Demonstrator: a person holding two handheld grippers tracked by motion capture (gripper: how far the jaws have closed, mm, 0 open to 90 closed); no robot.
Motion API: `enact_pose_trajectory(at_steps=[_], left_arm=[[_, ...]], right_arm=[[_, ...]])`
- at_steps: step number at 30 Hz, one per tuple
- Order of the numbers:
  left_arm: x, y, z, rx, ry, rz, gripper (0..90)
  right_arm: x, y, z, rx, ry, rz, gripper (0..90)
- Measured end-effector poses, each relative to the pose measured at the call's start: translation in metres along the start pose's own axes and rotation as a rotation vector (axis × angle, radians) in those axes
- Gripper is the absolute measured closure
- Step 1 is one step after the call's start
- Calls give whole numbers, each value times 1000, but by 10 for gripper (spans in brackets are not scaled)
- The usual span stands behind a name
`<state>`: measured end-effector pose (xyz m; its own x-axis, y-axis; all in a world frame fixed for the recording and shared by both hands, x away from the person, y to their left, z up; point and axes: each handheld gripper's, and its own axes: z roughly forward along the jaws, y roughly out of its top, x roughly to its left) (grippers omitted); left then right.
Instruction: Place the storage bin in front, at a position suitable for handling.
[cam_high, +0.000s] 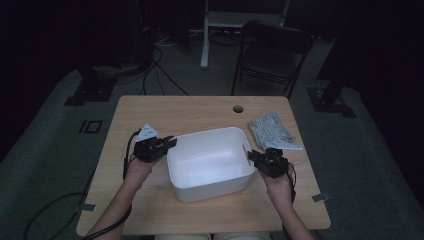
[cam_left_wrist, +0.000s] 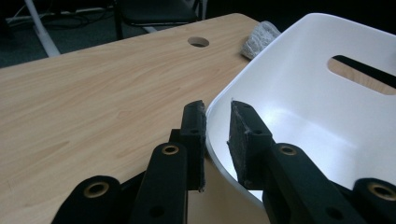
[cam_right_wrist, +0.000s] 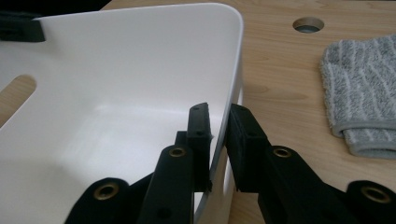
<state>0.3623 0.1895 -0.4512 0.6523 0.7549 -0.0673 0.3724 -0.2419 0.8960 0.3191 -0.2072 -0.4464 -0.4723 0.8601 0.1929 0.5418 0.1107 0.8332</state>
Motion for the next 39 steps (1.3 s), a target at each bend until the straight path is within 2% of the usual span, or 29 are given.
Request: enact_pose_trajectory(at_steps=[1,4,7,12,13,15,17,20,23,25,28,29,30,33,39], left_arm=[[-3,1,-1,13,19,6,757],[-7,2,-2,25,37,-5,757],[-13,1,-4,30,43,-19,746],[-17,-1,-2,50,62,-25,725],[-16,-3,-1,42,53,-47,726],[-16,-4,-1,36,57,-56,757],[-17,-2,-1,36,84,-72,792],[-18,-1,0,40,94,-70,799],[-17,0,1,46,92,-62,803],[-15,0,0,45,81,-47,805],[-13,-1,-1,43,69,-49,805],[-11,-1,-2,45,61,-46,804],[-11,-1,-2,45,61,-46,804],[-7,-1,-4,54,52,-41,804],[-4,-2,-6,54,36,-46,803]], right_arm=[[-2,3,3,0,-9,0,813],[-4,5,5,-10,-16,9,825],[-7,9,9,-17,-44,2,851],[-8,12,12,-16,-53,-3,860],[-8,12,12,-16,-53,-5,860],[-9,12,12,-18,-49,-4,859],[-9,12,11,-17,-48,-4,858],[-9,11,11,-18,-46,-4,857],[-9,10,9,-19,-31,18,852],[-9,8,8,-20,-17,16,839],[-8,7,5,-24,-10,11,829],[-8,6,2,-24,5,16,760],[-8,6,2,-24,5,16,760],[-5,7,-5,-24,6,-15,638],[-9,5,-8,-17,30,-13,536]])
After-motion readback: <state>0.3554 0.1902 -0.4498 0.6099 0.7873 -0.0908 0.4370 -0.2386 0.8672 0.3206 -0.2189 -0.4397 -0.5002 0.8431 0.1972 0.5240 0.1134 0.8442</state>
